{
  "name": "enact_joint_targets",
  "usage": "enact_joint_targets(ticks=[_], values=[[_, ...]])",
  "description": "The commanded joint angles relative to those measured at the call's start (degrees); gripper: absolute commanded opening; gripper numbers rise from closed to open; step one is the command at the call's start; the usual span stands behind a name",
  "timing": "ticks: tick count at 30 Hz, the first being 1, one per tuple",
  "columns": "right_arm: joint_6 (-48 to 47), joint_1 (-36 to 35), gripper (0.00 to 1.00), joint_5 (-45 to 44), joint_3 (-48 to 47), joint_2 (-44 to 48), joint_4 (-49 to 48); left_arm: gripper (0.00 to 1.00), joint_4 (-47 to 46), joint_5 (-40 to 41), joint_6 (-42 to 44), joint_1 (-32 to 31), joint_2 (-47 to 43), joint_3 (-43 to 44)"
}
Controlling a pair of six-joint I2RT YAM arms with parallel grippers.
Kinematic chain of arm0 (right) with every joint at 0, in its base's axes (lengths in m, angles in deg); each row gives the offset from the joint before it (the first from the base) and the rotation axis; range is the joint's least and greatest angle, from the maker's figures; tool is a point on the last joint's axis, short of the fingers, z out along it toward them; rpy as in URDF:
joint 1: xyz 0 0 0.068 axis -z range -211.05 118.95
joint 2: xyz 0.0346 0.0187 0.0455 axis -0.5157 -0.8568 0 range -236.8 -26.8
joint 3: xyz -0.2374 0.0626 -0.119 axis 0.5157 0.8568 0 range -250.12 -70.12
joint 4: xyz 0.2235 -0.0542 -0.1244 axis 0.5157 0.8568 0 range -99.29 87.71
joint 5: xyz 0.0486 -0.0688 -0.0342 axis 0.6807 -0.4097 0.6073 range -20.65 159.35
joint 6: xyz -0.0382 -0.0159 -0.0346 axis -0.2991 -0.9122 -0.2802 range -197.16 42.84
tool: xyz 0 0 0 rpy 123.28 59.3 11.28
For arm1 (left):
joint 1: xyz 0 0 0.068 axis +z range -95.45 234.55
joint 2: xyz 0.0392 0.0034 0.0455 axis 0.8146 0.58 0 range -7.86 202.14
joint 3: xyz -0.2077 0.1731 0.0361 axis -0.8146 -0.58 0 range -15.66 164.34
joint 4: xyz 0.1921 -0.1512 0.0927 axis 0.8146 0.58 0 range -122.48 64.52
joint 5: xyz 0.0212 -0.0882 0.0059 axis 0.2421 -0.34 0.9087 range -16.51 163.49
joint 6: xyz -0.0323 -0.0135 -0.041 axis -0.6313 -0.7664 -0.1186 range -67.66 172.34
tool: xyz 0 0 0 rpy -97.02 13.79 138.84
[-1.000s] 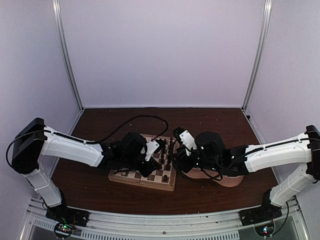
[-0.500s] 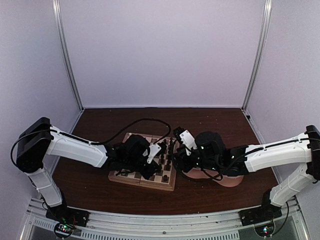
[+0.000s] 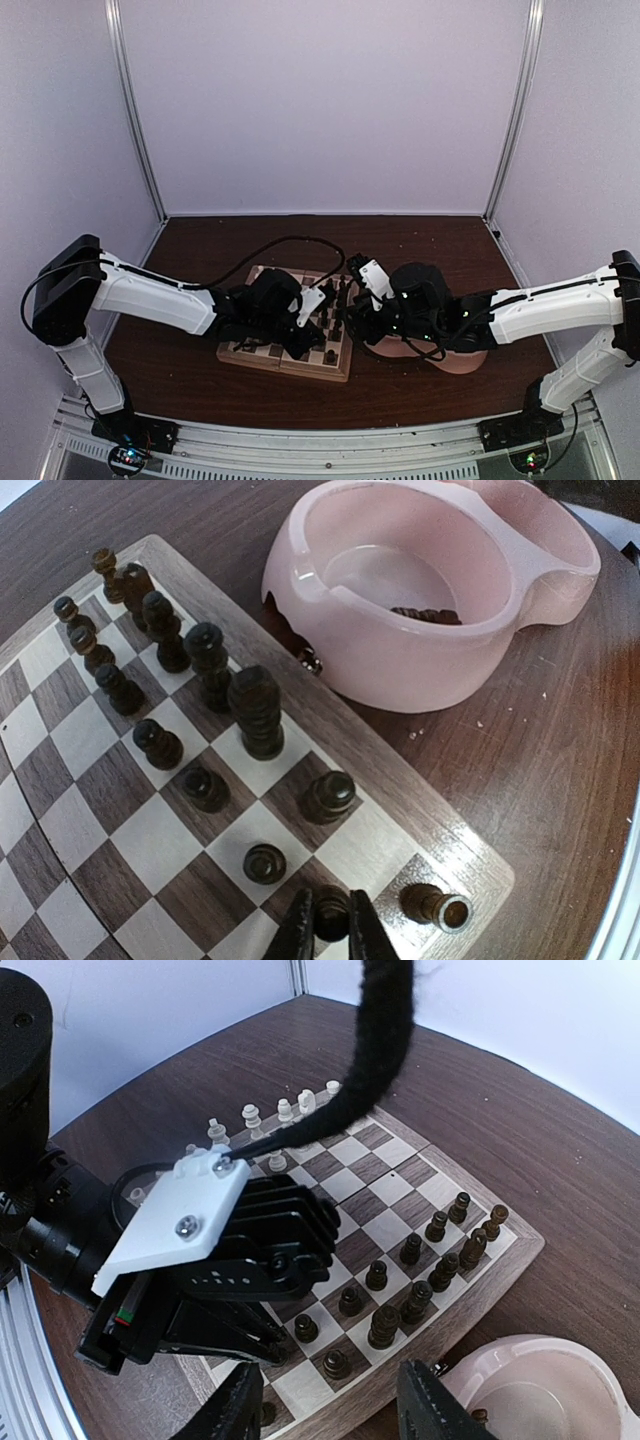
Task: Set up the chess pieces on the board
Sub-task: Place the pawn at g7.
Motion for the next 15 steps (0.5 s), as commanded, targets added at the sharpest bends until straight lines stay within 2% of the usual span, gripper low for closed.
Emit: enact_joint_targets(ticks=[1,15], values=[[0.22,0.41,0.48,-0.96,0.03,1.06,-0.43,0.13,-0.34,0.68,0.59,-0.63,0.07,1.19],[0.26,0.54,0.48,-0.88,-0.05,0.97,-0.35,0.13,2.59,2.06,0.52,-0.92,1.38,2.90]])
